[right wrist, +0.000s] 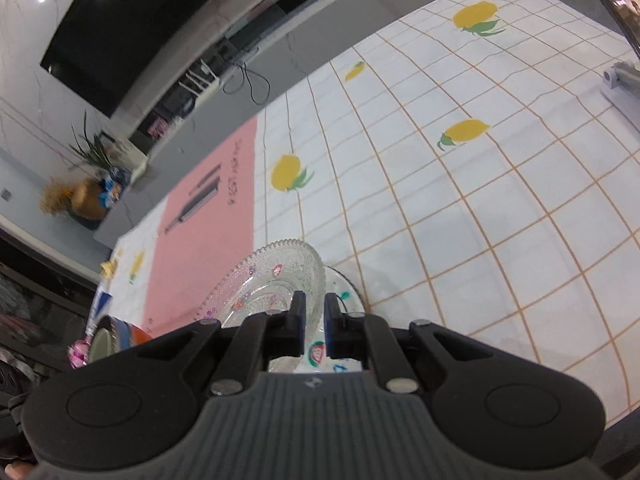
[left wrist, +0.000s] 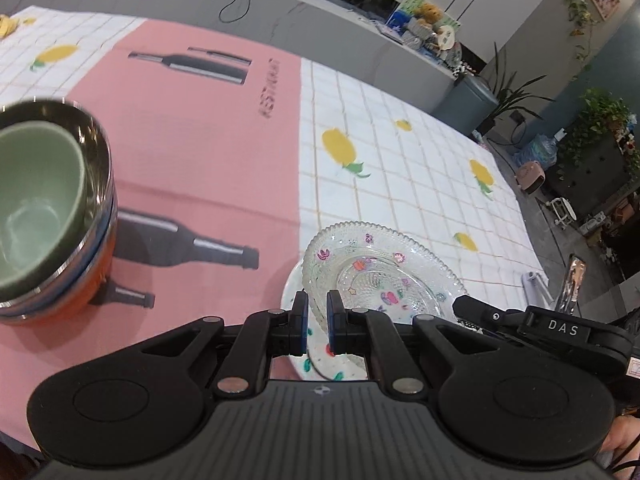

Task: Organize plates and bowls
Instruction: 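Lift the glass plate with both grippers and carry it over the white plate, then lower the glass plate onto the white plate and open both grippers, then move both grippers to the nested bowl stack and close on its rim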

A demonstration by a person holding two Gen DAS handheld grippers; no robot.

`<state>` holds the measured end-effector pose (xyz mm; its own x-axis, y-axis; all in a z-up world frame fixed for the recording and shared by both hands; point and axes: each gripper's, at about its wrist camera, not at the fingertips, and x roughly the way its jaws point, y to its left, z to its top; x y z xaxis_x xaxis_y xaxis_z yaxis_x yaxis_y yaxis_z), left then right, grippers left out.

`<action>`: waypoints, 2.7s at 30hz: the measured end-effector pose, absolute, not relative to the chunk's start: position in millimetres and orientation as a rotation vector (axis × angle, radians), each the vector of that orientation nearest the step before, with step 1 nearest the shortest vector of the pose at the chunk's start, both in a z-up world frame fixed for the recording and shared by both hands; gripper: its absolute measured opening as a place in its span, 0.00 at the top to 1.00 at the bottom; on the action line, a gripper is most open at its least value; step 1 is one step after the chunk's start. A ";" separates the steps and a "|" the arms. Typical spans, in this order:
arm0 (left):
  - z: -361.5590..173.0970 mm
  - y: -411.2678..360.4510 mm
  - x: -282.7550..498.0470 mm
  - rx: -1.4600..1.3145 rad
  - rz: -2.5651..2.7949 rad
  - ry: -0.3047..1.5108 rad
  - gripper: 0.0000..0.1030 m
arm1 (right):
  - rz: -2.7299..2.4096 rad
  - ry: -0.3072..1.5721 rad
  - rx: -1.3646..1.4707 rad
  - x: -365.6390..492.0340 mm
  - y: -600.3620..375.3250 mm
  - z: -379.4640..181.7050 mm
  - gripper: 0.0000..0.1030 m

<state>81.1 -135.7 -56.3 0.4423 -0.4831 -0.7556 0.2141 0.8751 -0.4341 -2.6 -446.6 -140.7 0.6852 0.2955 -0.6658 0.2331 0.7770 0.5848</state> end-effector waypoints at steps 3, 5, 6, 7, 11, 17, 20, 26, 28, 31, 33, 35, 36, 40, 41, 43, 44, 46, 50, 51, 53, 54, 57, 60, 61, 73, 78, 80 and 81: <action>-62.7 -134.6 79.4 -0.302 -0.439 1.046 0.91 | 0.025 0.869 0.672 -0.4 -445.1 -146.1 0.93; -65.7 -134.2 77.4 -0.294 -0.439 1.048 0.91 | 0.022 0.890 0.655 0.7 -443.5 -148.3 0.93; -67.3 -134.1 76.4 -0.292 -0.437 1.048 0.91 | 0.020 0.898 0.645 1.7 -442.1 -148.9 0.93; -68.3 -134.5 75.7 -0.289 -0.436 1.048 0.91 | 0.019 0.903 0.633 2.5 -440.8 -149.5 0.92; -70.1 -138.7 73.2 -0.264 -0.442 1.043 0.91 | -0.004 0.929 0.581 5.8 -435.4 -151.0 0.91; -74.6 -138.9 73.0 -0.256 -0.437 1.045 0.91 | -0.011 0.947 0.497 7.6 -426.7 -150.8 0.90; -76.5 -141.3 72.0 -0.239 -0.432 1.045 0.91 | -0.014 0.946 0.457 8.6 -421.7 -149.8 0.90; -79.1 -143.5 72.0 -0.234 -0.433 1.051 0.91 | -0.037 0.958 0.378 10.2 -414.8 -151.3 0.90; -79.5 -142.9 72.6 -0.236 -0.429 1.051 0.91 | -0.038 0.957 0.352 9.5 -412.4 -150.9 0.90; -80.1 -140.6 73.7 -0.253 -0.428 1.056 0.91 | -0.039 0.956 0.335 9.3 -410.9 -150.1 0.89; -80.0 -139.1 74.5 -0.263 -0.429 1.061 0.91 | -0.037 0.957 0.337 9.7 -411.0 -150.5 0.86; -78.5 -137.4 74.0 -0.268 -0.427 1.060 0.91 | -0.036 0.961 0.358 10.0 -411.3 -150.7 0.83; -77.0 -137.1 73.2 -0.265 -0.425 1.055 0.91 | -0.039 0.963 0.364 10.2 -412.0 -150.6 0.77; -66.6 -137.7 68.3 -0.213 -0.419 1.027 0.81 | -0.058 0.922 0.382 7.7 -414.1 -144.6 0.60; -63.5 -138.0 67.0 -0.189 -0.418 1.027 0.76 | -0.061 0.907 0.387 6.9 -413.8 -142.0 0.58; -55.9 -137.8 62.7 -0.139 -0.419 1.015 0.73 | -0.064 0.878 0.390 5.1 -411.7 -136.9 0.56; -51.3 -136.9 60.0 -0.118 -0.426 1.001 0.71 | -0.063 0.864 0.388 4.4 -409.7 -134.3 0.54; -39.2 -133.7 53.3 -0.085 -0.444 0.967 0.69 | -0.062 0.838 0.383 3.5 -404.3 -129.0 0.50; -10.3 -123.6 40.3 -0.019 -0.469 0.886 0.66 | -0.030 0.774 0.405 1.2 -389.6 -116.5 0.44; -3.0 -120.2 38.1 -0.003 -0.464 0.864 0.66 | -0.017 0.755 0.418 0.9 -385.8 -113.1 0.41; 12.9 -109.0 33.9 0.022 -0.455 0.812 0.62 | 0.017 0.716 0.443 0.5 -377.2 -105.1 0.36; 20.5 -102.0 32.4 0.033 -0.442 0.790 0.61 | 0.032 0.698 0.453 -0.1 -372.2 -101.3 0.35; 38.5 -78.8 32.3 0.072 -0.380 0.733 0.56 | 0.087 0.652 0.468 1.7 -355.7 -90.8 0.26; 52.0 -49.7 35.0 0.062 -0.296 0.668 0.47 | 0.132 0.626 0.471 6.3 -338.1 -83.0 0.20; 55.1 -39.6 36.6 0.043 -0.272 0.651 0.42 | 0.143 0.626 0.474 8.8 -332.2 -81.5 0.18; 23.3 46.5 69.1 -0.170 -0.115 0.704 0.30 | 0.285 0.748 0.590 46.7 -270.3 -91.1 0.11; -2.4 66.8 81.1 -0.286 -0.139 0.769 0.30 | 0.321 0.827 0.610 62.1 -250.1 -105.2 0.11; -13.5 71.1 86.5 -0.326 -0.171 0.800 0.30 | 0.344 0.876 0.628 68.1 -242.0 -113.6 0.11; -18.6 71.9 88.9 -0.345 -0.182 0.818 0.30 | 0.351 0.895 0.635 70.2 -238.0 -117.5 0.11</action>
